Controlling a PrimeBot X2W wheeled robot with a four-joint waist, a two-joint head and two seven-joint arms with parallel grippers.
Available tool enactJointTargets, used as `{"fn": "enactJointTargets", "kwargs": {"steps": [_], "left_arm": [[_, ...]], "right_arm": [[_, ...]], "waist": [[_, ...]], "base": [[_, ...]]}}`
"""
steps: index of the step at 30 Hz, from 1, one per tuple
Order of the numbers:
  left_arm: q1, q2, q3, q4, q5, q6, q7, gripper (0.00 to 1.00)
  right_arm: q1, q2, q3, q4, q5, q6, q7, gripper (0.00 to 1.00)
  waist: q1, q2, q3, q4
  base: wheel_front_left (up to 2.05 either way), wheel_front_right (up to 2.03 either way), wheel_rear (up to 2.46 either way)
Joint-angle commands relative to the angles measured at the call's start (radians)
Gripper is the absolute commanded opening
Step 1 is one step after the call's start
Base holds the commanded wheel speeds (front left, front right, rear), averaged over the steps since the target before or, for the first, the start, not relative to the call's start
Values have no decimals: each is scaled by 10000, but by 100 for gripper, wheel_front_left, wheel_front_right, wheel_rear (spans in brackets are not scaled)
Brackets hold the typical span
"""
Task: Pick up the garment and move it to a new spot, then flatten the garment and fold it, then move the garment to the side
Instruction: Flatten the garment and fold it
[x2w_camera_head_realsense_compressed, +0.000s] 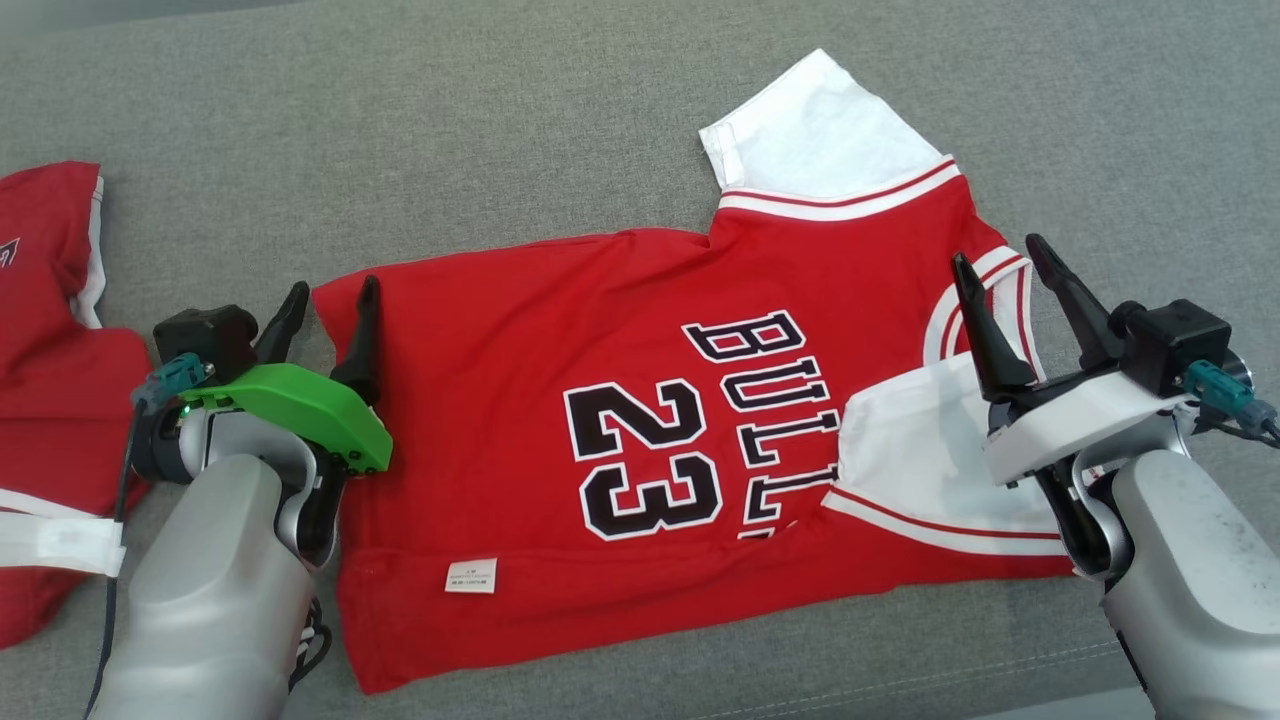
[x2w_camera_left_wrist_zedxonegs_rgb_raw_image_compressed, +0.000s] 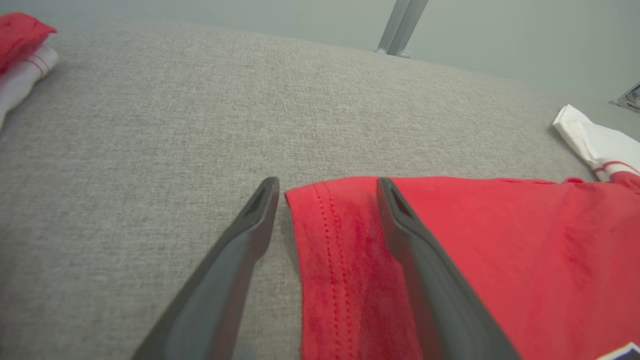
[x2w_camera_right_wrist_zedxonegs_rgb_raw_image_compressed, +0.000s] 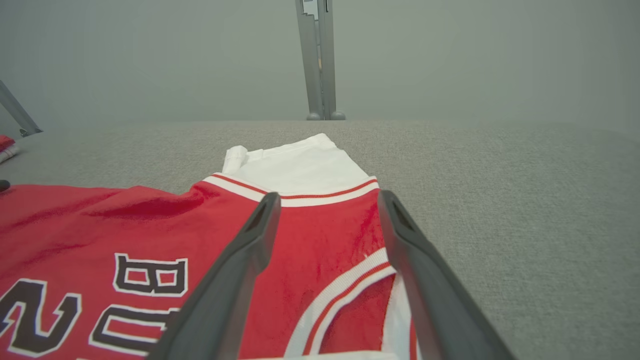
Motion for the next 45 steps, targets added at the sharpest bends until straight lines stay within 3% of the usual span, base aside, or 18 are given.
{"fn": "enactJointTargets", "kwargs": {"steps": [1, 11, 12, 13, 16, 23, 38, 45], "left_arm": [[-218, 34, 192, 42, 139, 5, 4, 100], [-368, -209, 457, 490, 407, 5, 4, 97], [-371, -228, 451, 540, 398, 5, 4, 87], [-389, -243, 450, 567, 403, 5, 4, 71], [-503, -223, 422, 536, 551, 5, 5, 0], [-618, -302, 105, 295, 748, 5, 4, 0], [-956, -1250, -462, -1514, 1782, 5, 4, 0], [-1151, -1426, -794, -1723, 1791, 5, 4, 0]], "right_arm": [[-226, -107, -1, -35, 99, -15, -4, 100], [-949, -416, 33, -118, 255, -15, -4, 100], [-1041, -461, 32, -90, 293, -13, -4, 100], [-1143, -550, 25, -47, 316, -15, -4, 100], [-1500, -762, 34, 120, 441, -15, -4, 100], [-2641, -1160, 393, 1002, 853, -15, 235, 100], [-6196, -2037, 2147, 4295, 2183, -15, 4668, 100], [-7015, -2358, 2661, 5143, 1972, -15, 5093, 100]], "waist": [[-1, 0, 51, 40], [-1, 0, 212, 41], [-1, 0, 235, 36], [-1, 0, 258, 32], [-1, 0, 324, 55], [-1, 0, 453, 280], [-1, 0, 1409, 2269], [-1, 0, 1756, 2826]], "base": [[0, 0, 0], [0, 0, 0], [0, 0, 0], [0, 0, 0], [0, 0, 0], [0, 0, 0], [0, 0, 0], [0, 0, 0]]}}
